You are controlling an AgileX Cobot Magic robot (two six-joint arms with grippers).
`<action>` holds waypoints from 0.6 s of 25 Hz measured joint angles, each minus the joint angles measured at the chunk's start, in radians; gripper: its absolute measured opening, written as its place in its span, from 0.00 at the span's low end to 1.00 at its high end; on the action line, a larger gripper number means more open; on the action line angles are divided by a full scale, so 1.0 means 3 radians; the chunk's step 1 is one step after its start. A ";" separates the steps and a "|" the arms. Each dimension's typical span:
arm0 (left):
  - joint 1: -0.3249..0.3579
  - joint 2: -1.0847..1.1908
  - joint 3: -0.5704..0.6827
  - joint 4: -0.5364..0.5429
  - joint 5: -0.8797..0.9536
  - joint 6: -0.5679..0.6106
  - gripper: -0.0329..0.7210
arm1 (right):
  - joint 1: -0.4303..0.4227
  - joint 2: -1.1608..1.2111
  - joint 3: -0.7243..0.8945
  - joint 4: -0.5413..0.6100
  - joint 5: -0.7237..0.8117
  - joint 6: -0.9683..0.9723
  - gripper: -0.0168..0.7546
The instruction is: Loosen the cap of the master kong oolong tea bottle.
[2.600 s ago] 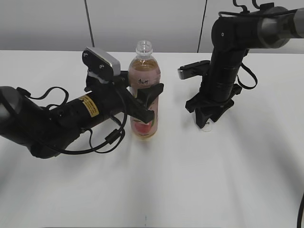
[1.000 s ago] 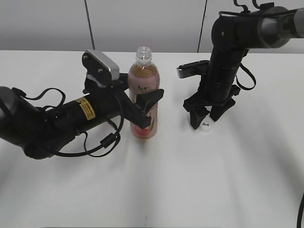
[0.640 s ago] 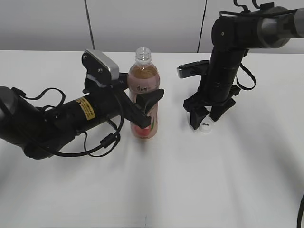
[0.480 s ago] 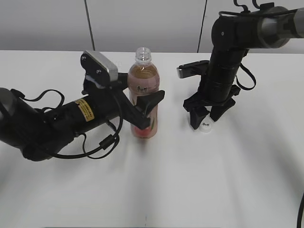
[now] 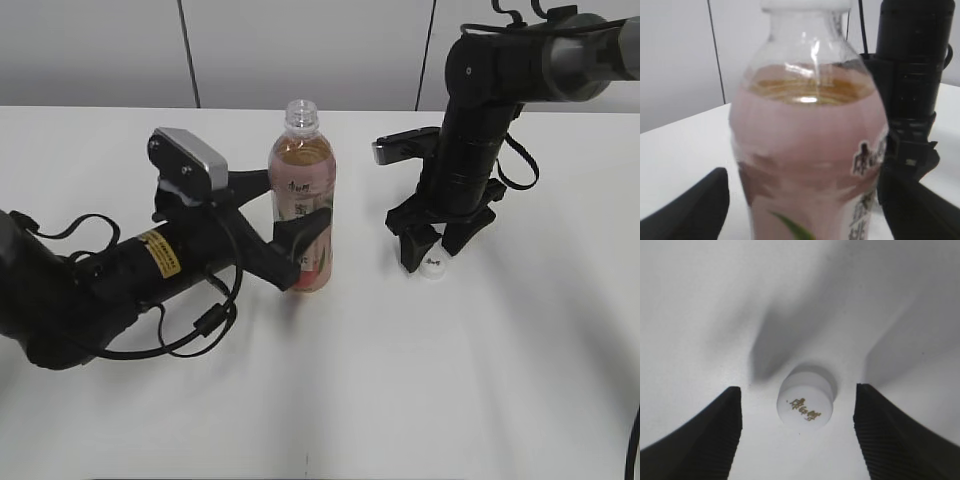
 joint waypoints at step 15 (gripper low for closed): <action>0.0000 -0.0230 0.0732 -0.0516 -0.0009 -0.0018 0.82 | -0.0040 -0.0219 0.0000 0.0009 0.0072 0.0027 0.70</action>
